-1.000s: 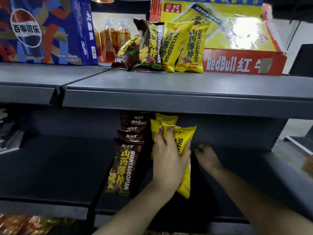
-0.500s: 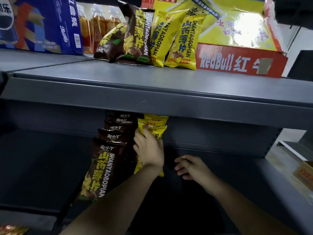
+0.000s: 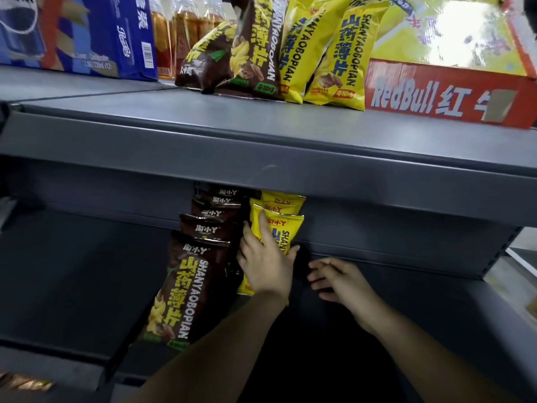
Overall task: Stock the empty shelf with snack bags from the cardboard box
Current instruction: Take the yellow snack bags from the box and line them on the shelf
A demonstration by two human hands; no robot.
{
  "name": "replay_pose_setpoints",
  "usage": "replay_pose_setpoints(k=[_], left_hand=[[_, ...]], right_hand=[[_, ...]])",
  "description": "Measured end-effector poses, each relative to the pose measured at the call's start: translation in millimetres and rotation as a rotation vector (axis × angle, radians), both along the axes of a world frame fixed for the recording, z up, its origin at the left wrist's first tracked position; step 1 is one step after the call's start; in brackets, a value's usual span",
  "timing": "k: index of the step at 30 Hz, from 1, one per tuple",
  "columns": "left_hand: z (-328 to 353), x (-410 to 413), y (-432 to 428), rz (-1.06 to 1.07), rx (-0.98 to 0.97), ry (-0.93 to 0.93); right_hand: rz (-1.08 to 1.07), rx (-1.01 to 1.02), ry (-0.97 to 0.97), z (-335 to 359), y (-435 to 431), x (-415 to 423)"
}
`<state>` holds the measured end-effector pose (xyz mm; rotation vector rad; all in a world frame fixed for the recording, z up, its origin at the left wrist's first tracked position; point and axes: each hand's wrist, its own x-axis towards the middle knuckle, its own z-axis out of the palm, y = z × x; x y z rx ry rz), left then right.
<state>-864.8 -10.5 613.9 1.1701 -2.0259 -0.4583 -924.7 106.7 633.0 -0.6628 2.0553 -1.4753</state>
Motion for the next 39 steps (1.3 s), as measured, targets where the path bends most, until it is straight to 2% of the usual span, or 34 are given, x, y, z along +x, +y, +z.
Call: replay_pose_setpoints(k=[4,9,11,17,22,25,29,33,35,39], left_hand=[[-2.2,10.0,9.7,-0.025,0.100,-0.059],[-17.4,32.0,14.7,-0.075,0.269,-0.068],[-21.1,37.6,10.0,-0.129,0.293,-0.054],[-21.5,48.2,0.3,-0.213,0.306,-0.020],[-17.9,51.9,-3.8,-0.287,0.328,0.072],[-13.2,50.8,-8.4,-0.304,0.367,0.162],[-12.6,47.5,-9.9,-0.222,0.426,0.174],[-12.0,46.9,-6.9,-0.153,0.428,0.102],[-11.5,46.5,-5.7,-0.133,0.404,0.066],[-10.9,45.9,-6.1,-0.142,0.380,0.024]], right_hand=[[-0.016,-0.105,-0.007,0.7,-13.1,0.7],[0.123,-0.138,-0.063,16.7,-46.1,-0.1],[0.126,-0.171,-0.149,20.6,-58.8,-3.7],[0.198,-0.092,-0.276,11.8,-86.6,-3.0],[0.245,-0.001,-0.239,14.2,-93.7,-5.3],[0.173,0.003,-0.091,14.4,-99.6,-4.9],[-0.007,-0.027,0.313,13.3,-108.8,-7.0],[-0.032,0.071,0.443,16.0,-119.3,-2.2],[-0.041,0.084,0.342,16.8,-120.3,0.2],[-0.018,-0.121,-0.157,5.6,-114.8,3.4]])
